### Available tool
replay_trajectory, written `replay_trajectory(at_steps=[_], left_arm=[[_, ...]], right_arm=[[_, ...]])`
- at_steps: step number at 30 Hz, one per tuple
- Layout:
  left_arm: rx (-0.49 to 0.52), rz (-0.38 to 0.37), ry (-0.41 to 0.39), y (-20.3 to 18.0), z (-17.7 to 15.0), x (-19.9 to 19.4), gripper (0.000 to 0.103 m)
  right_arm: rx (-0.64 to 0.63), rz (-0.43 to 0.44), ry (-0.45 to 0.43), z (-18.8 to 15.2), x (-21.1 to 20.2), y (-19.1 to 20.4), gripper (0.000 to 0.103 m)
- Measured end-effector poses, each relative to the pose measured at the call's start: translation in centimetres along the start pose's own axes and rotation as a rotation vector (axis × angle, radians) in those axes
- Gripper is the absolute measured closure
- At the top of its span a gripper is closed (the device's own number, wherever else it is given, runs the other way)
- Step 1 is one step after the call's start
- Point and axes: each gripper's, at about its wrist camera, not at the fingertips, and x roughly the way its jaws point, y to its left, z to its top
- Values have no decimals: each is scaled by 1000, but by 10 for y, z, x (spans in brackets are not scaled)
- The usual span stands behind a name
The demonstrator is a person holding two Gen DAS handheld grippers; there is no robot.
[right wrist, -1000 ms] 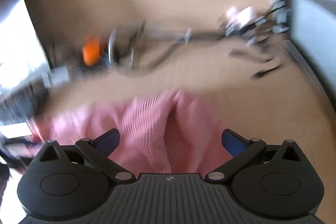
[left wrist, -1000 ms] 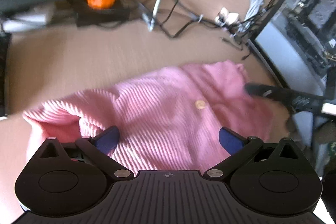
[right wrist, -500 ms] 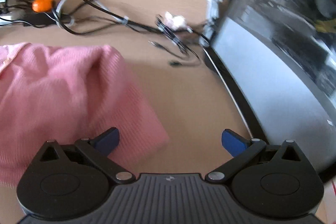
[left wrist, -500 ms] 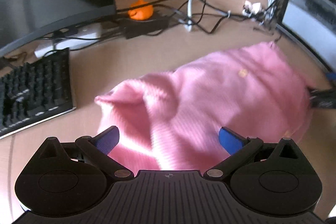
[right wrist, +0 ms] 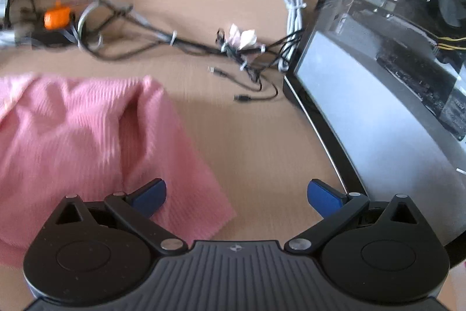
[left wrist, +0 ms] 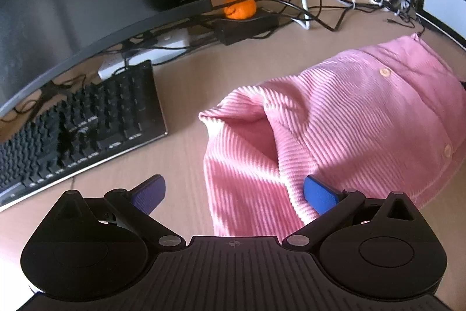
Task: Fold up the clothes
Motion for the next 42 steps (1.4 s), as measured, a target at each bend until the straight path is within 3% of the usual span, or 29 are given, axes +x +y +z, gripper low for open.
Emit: replay_trajectory(at_steps=[4,6,9,13,17,22,30,33,34,38,42], left_arm=[[11,66,26,12,-9,-6,0],[9,123,41,20,-14,-5,0],[-26,154,45,28,-12,-6,0],[26,105,-30,16,16,-7,0],[163,140,-54,-6,37,23,0],[223,217,-16,3,36,53,0],[199,266,-8,35,31,48,0],[139,282,-20,53,26,30,0],[67,219,-28,63,25,21,0],[-277,-175,-17,92,16,-2,0],[-334,-240,8,74,10,5,0]], right_arm=[[-31,-76,25,-10,-7,-9,0],[-37,-71,-40,-3,-23,-7,0],[12,141,-163,17,-56,6,0],[25,458,-194,31,-66,52,0],[-41,596,-151,26,-54,102,0],[-73,590,-57,14,-33,117,0],[-162,612,-60,11,-33,113,0],[-182,591,-83,6,-35,118,0],[-183,587,-87,5,-35,120,0],[-183,584,-85,6,-36,121,0],[-217,566,-128,7,-50,119,0]])
